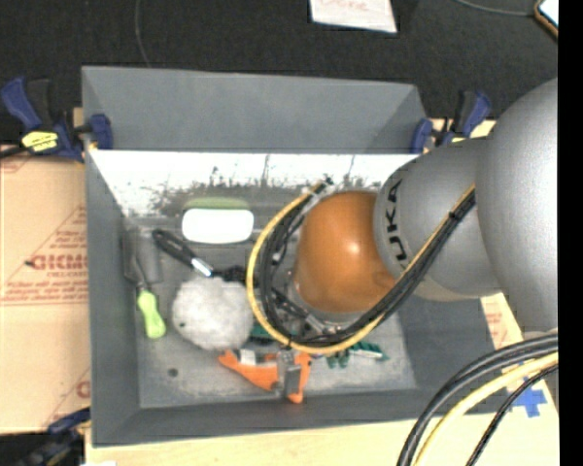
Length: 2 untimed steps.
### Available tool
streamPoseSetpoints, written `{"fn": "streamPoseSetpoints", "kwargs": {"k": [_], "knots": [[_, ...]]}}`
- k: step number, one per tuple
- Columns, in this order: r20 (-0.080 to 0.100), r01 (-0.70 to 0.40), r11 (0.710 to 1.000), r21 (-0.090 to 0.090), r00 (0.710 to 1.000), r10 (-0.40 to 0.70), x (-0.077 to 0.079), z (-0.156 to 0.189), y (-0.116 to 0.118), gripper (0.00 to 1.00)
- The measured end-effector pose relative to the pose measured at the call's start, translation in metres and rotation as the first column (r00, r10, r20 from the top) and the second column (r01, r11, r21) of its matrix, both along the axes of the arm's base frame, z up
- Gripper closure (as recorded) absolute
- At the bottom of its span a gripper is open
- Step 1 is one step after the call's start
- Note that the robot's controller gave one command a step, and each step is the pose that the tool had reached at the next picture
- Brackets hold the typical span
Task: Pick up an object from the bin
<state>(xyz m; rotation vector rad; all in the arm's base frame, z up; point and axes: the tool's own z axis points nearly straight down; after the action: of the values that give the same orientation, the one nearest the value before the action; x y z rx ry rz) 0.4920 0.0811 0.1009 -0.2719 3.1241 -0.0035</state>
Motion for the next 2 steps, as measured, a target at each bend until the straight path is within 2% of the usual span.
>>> {"fn": "streamPoseSetpoints", "kwargs": {"k": [1, 2], "knots": [[0.021, 0.378, 0.926, 0.015, 0.925, -0.379, 0.0724, -0.0265, 0.0192, 0.00], [0.034, -0.144, 0.990, -0.002, 0.989, 0.144, 0.0704, -0.0222, 0.0142, 1.00]]}}
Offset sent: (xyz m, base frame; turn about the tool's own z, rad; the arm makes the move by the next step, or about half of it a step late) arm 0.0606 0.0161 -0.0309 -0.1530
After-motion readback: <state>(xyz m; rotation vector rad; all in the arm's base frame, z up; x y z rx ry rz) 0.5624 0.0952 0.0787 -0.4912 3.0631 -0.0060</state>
